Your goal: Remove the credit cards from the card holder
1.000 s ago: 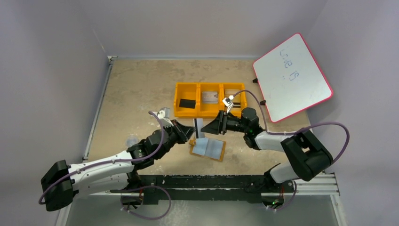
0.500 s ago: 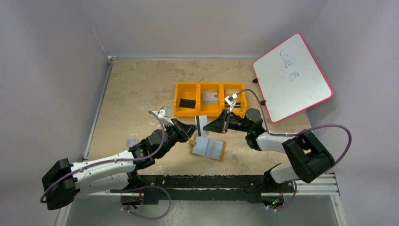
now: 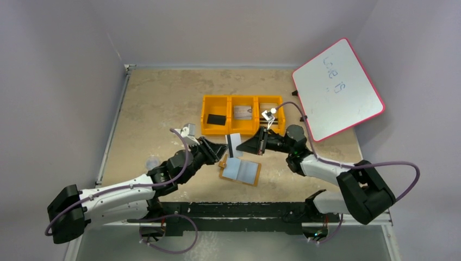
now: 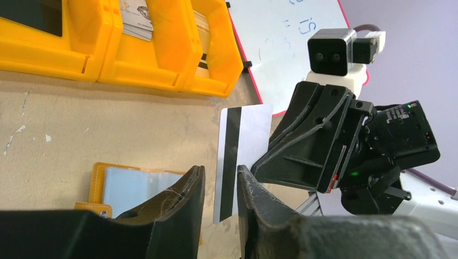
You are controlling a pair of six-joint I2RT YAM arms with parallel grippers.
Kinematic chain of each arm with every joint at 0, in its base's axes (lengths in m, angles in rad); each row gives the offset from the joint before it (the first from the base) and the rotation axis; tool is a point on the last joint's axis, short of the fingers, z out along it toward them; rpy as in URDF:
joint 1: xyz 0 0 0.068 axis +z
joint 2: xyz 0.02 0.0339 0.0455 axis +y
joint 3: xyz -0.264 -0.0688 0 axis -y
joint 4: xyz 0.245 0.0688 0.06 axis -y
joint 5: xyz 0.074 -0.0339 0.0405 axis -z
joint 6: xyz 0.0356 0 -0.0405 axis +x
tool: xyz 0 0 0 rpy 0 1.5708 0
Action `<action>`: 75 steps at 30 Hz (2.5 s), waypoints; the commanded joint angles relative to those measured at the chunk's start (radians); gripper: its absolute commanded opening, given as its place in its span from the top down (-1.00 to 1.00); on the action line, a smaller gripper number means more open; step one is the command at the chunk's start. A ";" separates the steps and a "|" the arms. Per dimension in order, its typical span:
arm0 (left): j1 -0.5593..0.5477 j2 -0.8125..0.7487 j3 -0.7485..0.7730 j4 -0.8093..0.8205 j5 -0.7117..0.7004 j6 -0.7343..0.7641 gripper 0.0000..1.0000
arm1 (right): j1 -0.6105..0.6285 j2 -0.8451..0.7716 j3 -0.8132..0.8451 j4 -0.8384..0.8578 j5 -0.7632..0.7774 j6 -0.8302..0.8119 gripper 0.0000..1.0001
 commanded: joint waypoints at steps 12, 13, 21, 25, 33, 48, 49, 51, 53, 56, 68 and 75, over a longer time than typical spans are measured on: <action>0.002 -0.118 0.031 -0.252 -0.161 0.007 0.07 | -0.001 -0.206 0.245 -0.719 0.590 -0.539 1.00; 0.001 -0.122 0.033 -0.265 -0.172 0.006 0.03 | -0.001 -0.202 0.261 -0.737 0.635 -0.583 1.00; 0.002 -0.119 0.060 -0.349 -0.223 -0.005 -0.25 | 0.000 -0.038 0.404 -0.761 0.826 -0.950 1.00; 0.001 -0.134 0.061 -0.384 -0.242 -0.009 -0.27 | 0.010 0.046 0.477 -0.761 0.850 -1.095 1.00; 0.002 -0.218 0.063 -0.472 -0.280 -0.004 -0.29 | 0.026 0.259 0.661 -0.830 0.892 -1.306 1.00; 0.003 -0.376 0.068 -0.629 -0.350 -0.005 -0.30 | 0.092 0.516 0.834 -0.890 1.045 -1.572 1.00; 0.002 -0.385 0.066 -0.635 -0.353 -0.006 -0.30 | 0.092 0.521 0.840 -0.887 1.050 -1.586 1.00; 0.002 -0.404 0.059 -0.651 -0.362 -0.010 -0.30 | 0.094 0.535 0.856 -0.895 1.052 -1.606 0.98; 0.001 -0.419 0.055 -0.662 -0.367 -0.011 -0.30 | 0.094 0.560 0.885 -0.914 1.061 -1.618 0.97; 0.001 -0.441 0.057 -0.681 -0.374 -0.014 -0.30 | 0.095 0.591 0.913 -0.939 1.066 -1.644 0.97; 0.001 -0.522 0.062 -0.761 -0.402 -0.025 -0.30 | 0.101 0.657 0.963 -0.954 1.078 -1.736 0.86; 0.001 -0.552 0.064 -0.784 -0.407 -0.028 -0.30 | 0.105 0.679 0.979 -0.949 1.116 -1.784 0.83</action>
